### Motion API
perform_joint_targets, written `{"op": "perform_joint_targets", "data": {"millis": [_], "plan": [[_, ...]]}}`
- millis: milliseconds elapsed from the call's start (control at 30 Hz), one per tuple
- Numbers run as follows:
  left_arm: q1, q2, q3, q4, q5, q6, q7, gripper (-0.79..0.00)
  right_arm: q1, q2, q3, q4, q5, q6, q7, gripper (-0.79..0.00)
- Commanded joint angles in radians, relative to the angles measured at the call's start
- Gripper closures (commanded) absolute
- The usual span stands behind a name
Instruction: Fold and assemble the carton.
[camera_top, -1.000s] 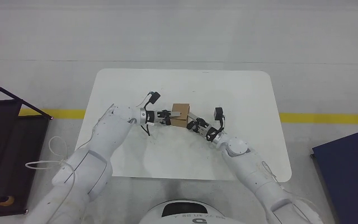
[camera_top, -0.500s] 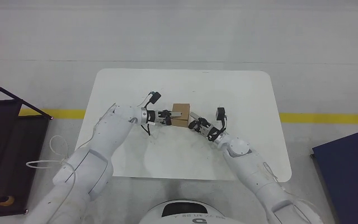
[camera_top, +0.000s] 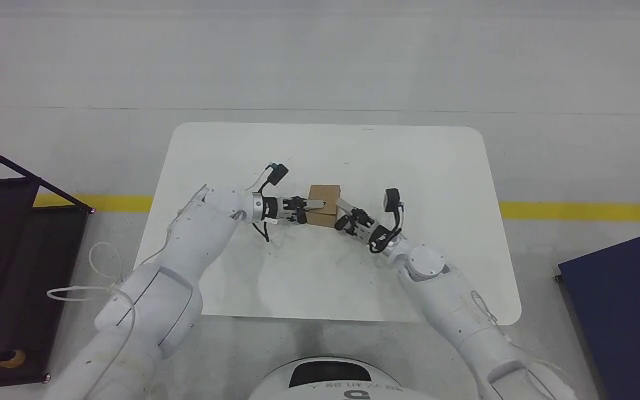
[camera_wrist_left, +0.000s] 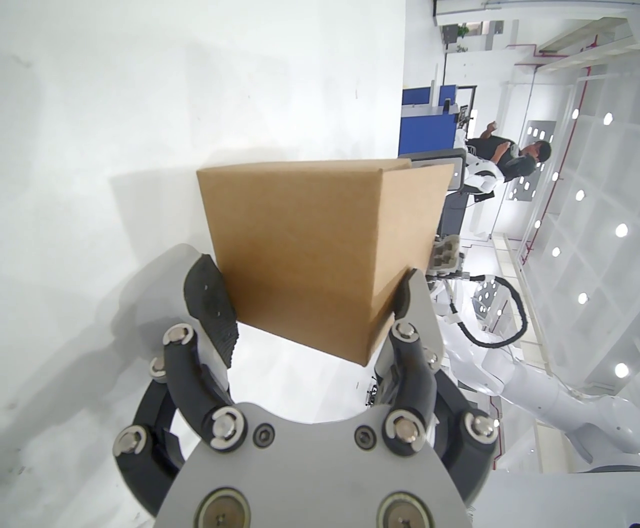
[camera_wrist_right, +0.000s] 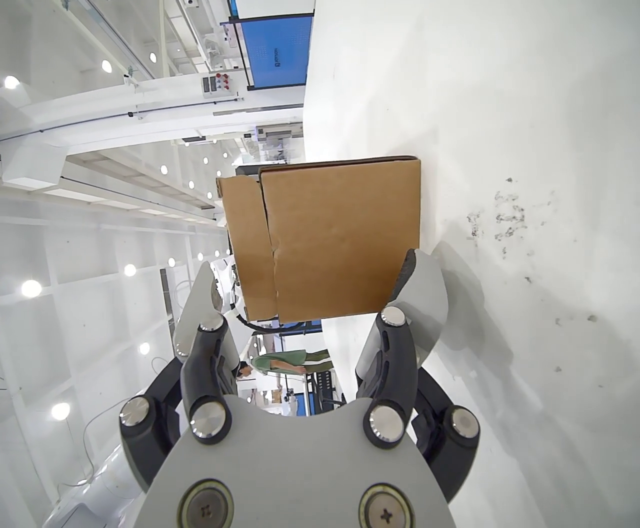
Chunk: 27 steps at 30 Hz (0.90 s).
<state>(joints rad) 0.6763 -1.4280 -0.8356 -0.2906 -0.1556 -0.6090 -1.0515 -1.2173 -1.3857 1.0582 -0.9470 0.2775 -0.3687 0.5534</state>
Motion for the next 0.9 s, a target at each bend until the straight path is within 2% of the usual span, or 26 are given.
{"op": "perform_joint_targets", "data": {"millis": [0,167,300,433,667,733,767,867], "plan": [[0.0,0.0,-0.001,-0.001,0.001,-0.002,-0.001,-0.628,0.0,-0.001,-0.002,0.0,-0.002,0.009,-0.003,-0.597],[0.001,0.0,-0.004,-0.002,0.004,-0.004,-0.001,-0.625,0.002,-0.001,-0.002,0.008,-0.001,0.016,-0.005,-0.517],[0.001,0.0,-0.005,-0.004,0.01,-0.005,0.001,-0.622,0.0,-0.001,0.001,0.012,0.0,0.015,-0.003,-0.403],[0.002,-0.001,-0.006,-0.006,0.012,-0.003,0.003,-0.625,-0.001,0.0,0.003,0.011,-0.001,0.016,-0.003,-0.354],[0.002,-0.002,-0.008,-0.007,0.021,-0.005,0.007,-0.628,-0.002,0.0,0.005,0.008,-0.001,0.012,-0.001,-0.382],[0.002,-0.002,-0.009,-0.007,0.023,-0.005,0.009,-0.634,-0.001,0.001,0.007,0.006,-0.001,0.01,-0.001,-0.44],[0.002,-0.002,-0.008,-0.006,0.025,-0.004,0.009,-0.634,0.0,0.001,0.009,0.006,0.0,0.011,-0.001,-0.502],[0.003,-0.002,-0.009,-0.007,0.027,-0.001,0.01,-0.634,0.015,0.001,0.012,0.009,0.003,0.021,0.002,-0.536]]}}
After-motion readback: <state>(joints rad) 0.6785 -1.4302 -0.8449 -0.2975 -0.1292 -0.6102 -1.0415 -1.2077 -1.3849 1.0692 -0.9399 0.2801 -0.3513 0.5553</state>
